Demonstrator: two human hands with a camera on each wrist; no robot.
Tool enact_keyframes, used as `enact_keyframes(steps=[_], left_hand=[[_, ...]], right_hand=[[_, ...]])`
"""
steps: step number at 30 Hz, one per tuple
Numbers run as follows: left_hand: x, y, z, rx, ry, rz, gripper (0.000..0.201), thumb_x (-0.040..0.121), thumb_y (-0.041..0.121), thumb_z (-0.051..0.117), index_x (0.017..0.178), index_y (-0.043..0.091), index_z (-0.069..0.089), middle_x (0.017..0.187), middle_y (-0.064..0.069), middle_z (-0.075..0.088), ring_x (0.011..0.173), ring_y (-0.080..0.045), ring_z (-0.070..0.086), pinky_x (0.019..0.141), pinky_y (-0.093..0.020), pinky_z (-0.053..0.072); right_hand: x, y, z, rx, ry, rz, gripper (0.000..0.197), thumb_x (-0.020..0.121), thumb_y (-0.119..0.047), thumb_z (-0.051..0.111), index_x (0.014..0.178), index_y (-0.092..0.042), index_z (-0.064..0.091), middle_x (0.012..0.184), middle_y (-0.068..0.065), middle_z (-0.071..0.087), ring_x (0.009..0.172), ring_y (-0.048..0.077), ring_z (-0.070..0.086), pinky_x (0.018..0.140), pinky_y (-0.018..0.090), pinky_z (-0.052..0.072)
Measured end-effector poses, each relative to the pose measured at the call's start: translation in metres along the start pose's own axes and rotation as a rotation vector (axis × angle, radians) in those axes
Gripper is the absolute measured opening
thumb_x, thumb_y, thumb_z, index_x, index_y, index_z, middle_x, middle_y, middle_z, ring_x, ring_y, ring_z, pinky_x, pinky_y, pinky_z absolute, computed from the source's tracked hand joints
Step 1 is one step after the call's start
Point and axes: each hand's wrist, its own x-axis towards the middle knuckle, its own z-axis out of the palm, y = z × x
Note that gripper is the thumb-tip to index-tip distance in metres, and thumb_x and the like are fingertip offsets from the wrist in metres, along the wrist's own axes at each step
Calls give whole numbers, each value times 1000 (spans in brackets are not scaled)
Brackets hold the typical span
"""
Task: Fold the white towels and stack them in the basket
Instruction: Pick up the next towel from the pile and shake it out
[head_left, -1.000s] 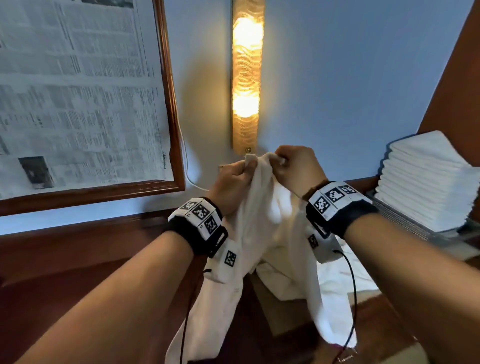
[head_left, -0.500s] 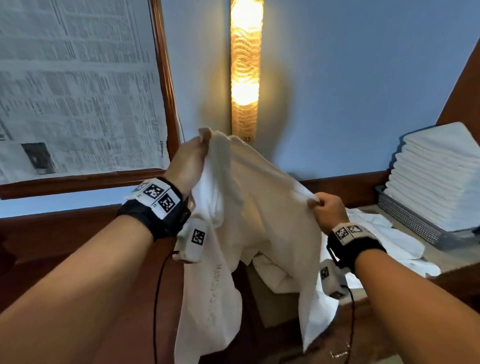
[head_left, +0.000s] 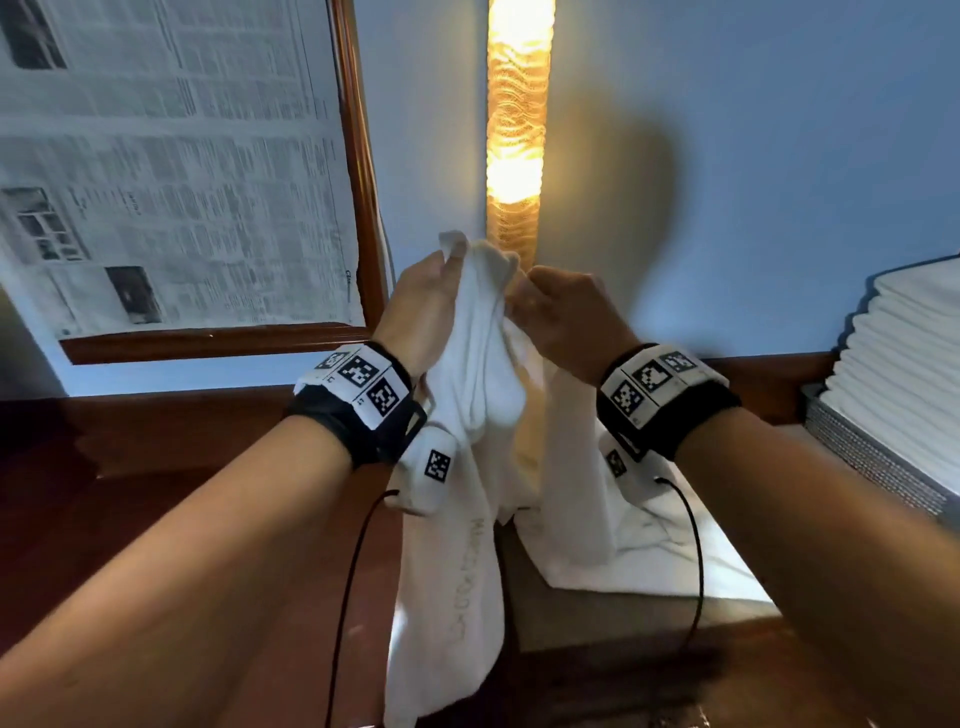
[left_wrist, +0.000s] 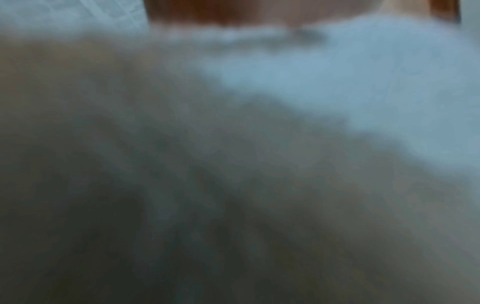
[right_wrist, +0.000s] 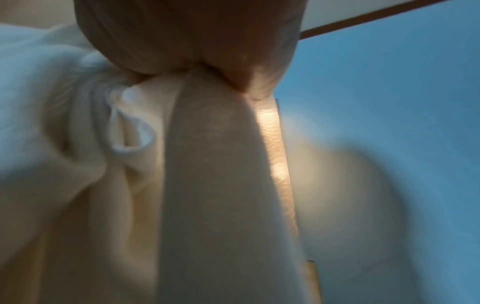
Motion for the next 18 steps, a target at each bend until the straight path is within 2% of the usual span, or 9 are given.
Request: enact_keyframes(steps=[2,4,7,8,9,10,12,15,18], left_hand=[[0,5,-15,61,72,17,52,104,48,42,101,1,65,100,-28,66,90,-33,65,93,-52,51],[-4,11,-34,87,114,5,51,106,45,43,102,-2,63,95,-24,63,84,-26,61,87,-45,51],[-25,18,-58,55,64,7,37,105,42,46,87,18,69,77,8,70,74,-7,63,80,-25,50],[-32,18,-67,35,54,8,34,104,40,49,82,27,71,74,14,71,74,-5,65,81,-24,52],[-39,18,-77,22,54,7,31,103,39,53,80,31,73,77,12,73,79,-7,67,87,-30,54],[-47,19,-87,5,54,4,27,99,41,57,80,30,73,82,8,74,84,-14,68,94,-39,53],[-63,23,-110,-6,66,-17,25,90,47,62,76,27,69,80,1,69,85,-22,62,92,-45,50],[-90,28,-147,6,64,-55,29,95,36,61,72,19,58,67,5,61,75,-19,53,78,-34,40],[-120,26,-177,-15,-26,-70,28,103,27,53,79,15,61,66,7,66,69,-11,60,74,-28,43]], right_hand=[[-19,15,5,-10,-3,-31,33,92,-22,66,64,-19,48,57,-2,45,55,17,35,55,19,31],[-38,36,15,-98,-113,-1,34,89,-13,66,61,-22,49,55,-5,45,55,19,41,56,26,32],[-66,53,33,-195,-221,144,12,86,-9,66,77,-15,71,64,-4,60,65,20,60,66,25,42],[-73,52,40,-161,-218,215,11,85,-8,65,80,-16,72,66,-3,63,67,18,61,67,24,42],[-78,49,47,-107,-203,279,13,84,-7,65,80,-19,70,67,-2,63,66,18,59,66,24,41],[-80,42,54,-45,-175,328,15,84,-7,64,77,-21,65,66,-1,63,63,18,57,64,26,42],[-75,19,67,81,-100,379,21,85,-5,59,73,-22,57,62,3,61,59,22,53,62,33,45],[-55,-39,86,252,-18,349,30,90,1,46,74,-24,53,71,3,55,66,20,50,62,31,42],[-31,-122,98,328,-31,194,31,99,-5,42,84,-28,56,82,0,57,65,8,52,59,22,41]])
